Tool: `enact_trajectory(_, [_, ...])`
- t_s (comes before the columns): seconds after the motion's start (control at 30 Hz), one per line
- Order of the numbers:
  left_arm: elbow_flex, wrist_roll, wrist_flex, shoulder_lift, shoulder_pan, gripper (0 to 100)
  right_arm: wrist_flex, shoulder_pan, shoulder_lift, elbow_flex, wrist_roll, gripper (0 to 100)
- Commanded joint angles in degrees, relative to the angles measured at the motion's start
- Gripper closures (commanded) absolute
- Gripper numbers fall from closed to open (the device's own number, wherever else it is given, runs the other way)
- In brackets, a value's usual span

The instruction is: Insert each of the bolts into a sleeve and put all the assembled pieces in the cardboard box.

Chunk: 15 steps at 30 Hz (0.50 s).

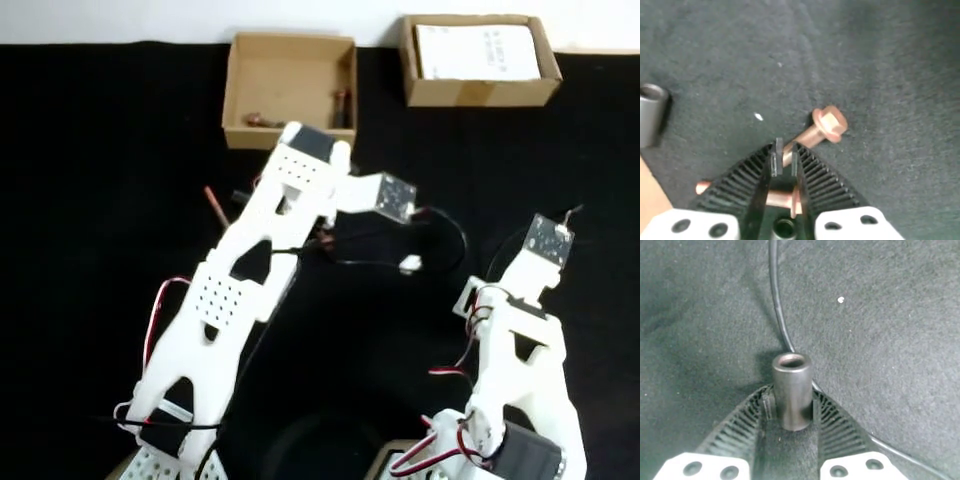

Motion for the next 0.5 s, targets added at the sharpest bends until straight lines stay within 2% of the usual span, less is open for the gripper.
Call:
enact_trajectory(0.0, [-1.54,-13.36,1.05,-0.40,0.48,94,-0.66,0.84,-1.19,-2.24,-0.18,99.1])
enact_trajectory(0.17, [-1.98,-21.27,1.14,-0.84,-0.48,94,-0.66,0.57,-1.10,-2.24,-0.09,99.1])
enact_trajectory(0.33, [-5.32,-23.65,3.08,-1.01,-1.10,94,-0.66,0.57,-0.92,-2.24,-0.09,99.1])
enact_trajectory(0.47, [-11.21,-23.56,4.84,-1.01,-1.19,88,-0.66,0.57,-0.92,-2.24,-0.09,99.1])
